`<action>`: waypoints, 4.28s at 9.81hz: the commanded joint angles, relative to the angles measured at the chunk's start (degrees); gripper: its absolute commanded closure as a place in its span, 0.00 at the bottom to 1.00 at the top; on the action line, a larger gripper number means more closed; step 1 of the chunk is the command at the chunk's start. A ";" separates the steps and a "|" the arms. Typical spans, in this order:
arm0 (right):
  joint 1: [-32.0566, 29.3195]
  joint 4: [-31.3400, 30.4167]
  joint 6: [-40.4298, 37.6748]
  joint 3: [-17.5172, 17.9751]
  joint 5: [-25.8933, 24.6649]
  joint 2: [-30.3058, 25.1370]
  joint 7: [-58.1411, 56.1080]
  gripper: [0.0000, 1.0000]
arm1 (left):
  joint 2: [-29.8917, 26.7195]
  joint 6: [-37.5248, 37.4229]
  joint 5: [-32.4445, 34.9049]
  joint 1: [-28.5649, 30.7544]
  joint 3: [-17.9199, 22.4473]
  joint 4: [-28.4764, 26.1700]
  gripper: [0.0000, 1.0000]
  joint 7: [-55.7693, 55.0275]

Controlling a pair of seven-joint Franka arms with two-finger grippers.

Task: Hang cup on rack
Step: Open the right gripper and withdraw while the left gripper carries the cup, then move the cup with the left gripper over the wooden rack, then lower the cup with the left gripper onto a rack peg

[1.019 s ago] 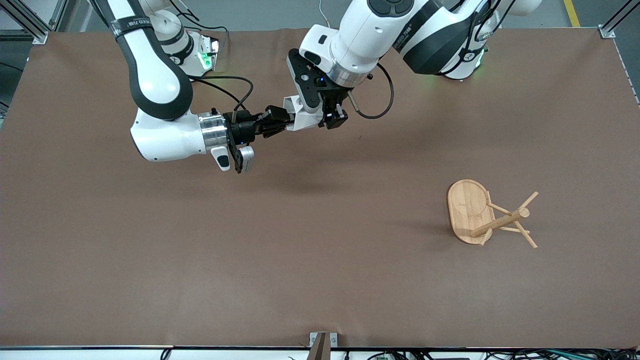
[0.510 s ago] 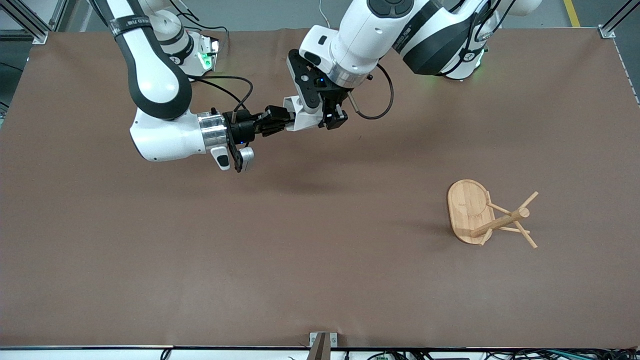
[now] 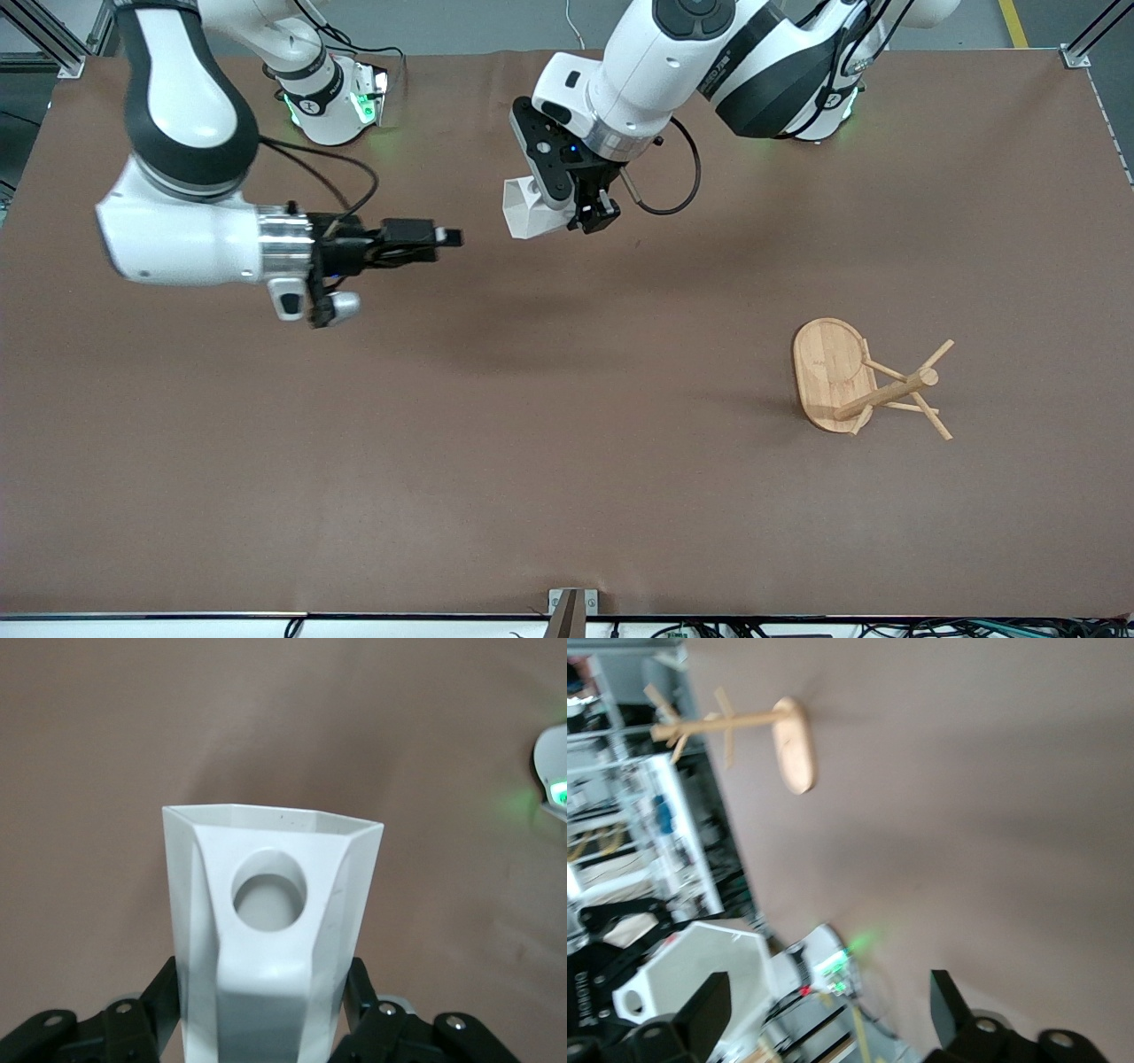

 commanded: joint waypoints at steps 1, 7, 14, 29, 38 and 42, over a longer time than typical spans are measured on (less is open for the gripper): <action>-1.68 2.01 0.02 -0.29 -18.66 -2.49 5.22 0.00 | -1.06 -0.69 1.91 2.91 0.74 -0.34 0.99 -9.15; -7.64 6.85 -4.09 -3.02 -51.53 -8.80 4.53 0.00 | -2.04 -6.67 9.72 10.22 0.83 -0.86 0.99 -27.10; -20.05 16.44 -20.46 2.69 -54.53 -11.89 1.36 0.00 | -4.13 -5.72 9.13 23.39 0.74 -11.03 0.99 -29.51; -20.84 16.96 -18.97 1.63 -51.80 -11.81 0.66 0.00 | -1.69 12.48 3.94 28.60 5.58 -22.67 0.99 -7.53; -21.01 16.96 -19.23 1.46 -51.72 -11.63 1.27 0.00 | -1.16 13.98 3.85 28.60 8.13 -22.49 0.99 -7.53; -21.10 16.96 -19.14 1.46 -51.63 -11.63 1.27 0.00 | -0.55 14.07 3.76 28.60 8.92 -22.49 0.99 -7.53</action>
